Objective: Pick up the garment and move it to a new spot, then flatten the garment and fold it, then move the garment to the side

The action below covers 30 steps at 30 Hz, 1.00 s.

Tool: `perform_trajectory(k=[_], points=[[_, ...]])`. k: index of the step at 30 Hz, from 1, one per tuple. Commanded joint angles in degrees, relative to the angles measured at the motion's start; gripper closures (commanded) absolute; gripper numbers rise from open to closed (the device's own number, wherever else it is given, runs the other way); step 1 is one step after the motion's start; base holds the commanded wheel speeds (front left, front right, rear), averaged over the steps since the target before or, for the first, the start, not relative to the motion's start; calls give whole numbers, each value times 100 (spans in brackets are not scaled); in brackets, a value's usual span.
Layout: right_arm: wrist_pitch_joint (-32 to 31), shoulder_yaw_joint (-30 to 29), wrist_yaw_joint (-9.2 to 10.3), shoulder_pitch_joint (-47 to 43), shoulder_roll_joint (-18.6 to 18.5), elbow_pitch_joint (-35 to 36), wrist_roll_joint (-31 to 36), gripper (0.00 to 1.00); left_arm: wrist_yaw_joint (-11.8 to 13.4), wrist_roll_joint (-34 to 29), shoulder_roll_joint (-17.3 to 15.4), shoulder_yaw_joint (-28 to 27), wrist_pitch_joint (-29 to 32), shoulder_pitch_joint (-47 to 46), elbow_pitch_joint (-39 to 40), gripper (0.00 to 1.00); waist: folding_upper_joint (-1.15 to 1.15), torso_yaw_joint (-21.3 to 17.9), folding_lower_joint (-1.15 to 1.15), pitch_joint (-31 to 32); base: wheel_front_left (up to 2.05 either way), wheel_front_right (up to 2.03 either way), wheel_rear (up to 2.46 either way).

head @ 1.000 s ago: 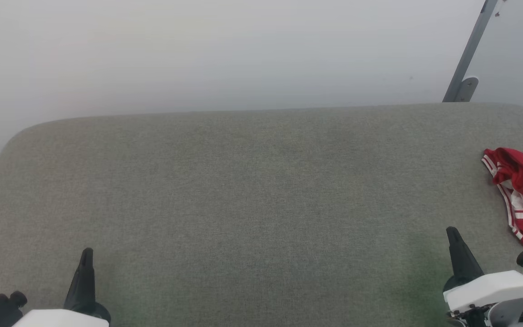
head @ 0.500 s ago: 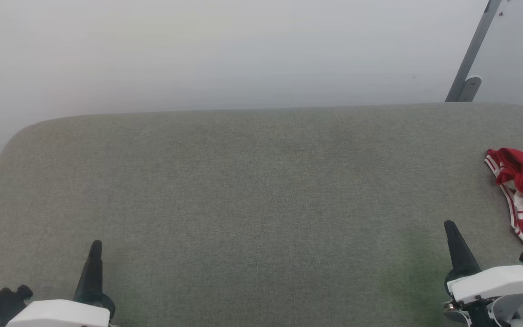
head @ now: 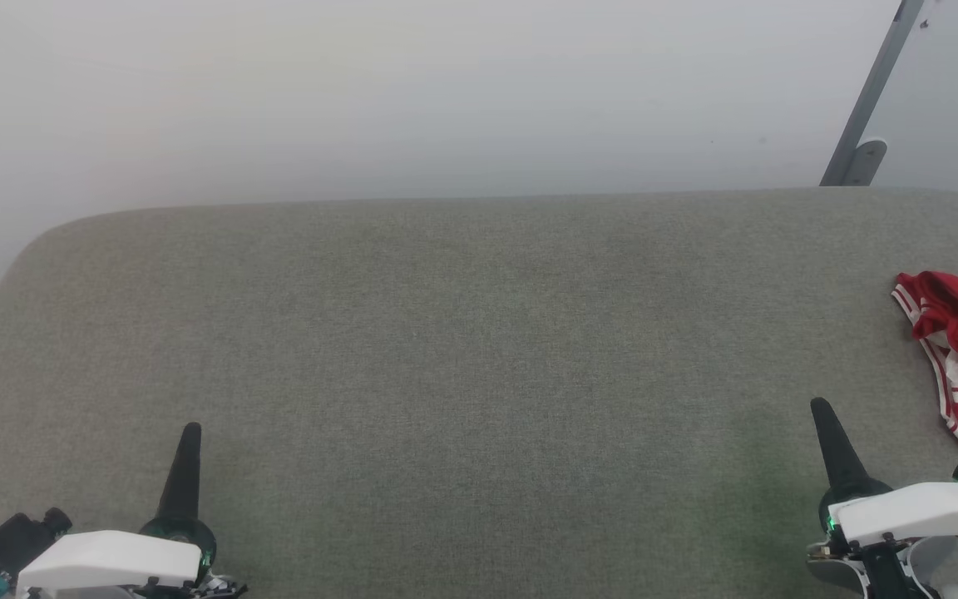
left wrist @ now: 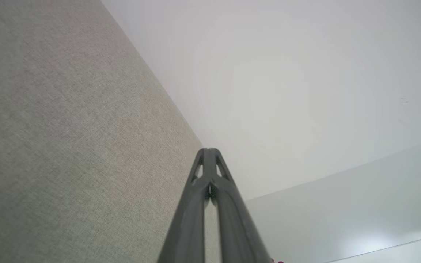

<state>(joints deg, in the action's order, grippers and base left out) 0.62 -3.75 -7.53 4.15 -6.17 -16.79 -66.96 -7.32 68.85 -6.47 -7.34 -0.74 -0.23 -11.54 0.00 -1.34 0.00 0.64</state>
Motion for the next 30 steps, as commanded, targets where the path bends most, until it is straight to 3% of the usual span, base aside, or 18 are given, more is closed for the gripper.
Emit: perform_trajectory(k=[1, 30], points=[[-31, -21, 4, 133, 6, 88, -132, 100, -16, 159, -4, 5, 37, -122, 20, 100, 0, 3, 0, -1, 0, 0, 0], [-424, -168, 3, 196, 193, 203, -1482, 100, -22, 1379, 203, 45, 433, -414, -131, 100, 0, 67, 0, -41, 0, 0, 0]])
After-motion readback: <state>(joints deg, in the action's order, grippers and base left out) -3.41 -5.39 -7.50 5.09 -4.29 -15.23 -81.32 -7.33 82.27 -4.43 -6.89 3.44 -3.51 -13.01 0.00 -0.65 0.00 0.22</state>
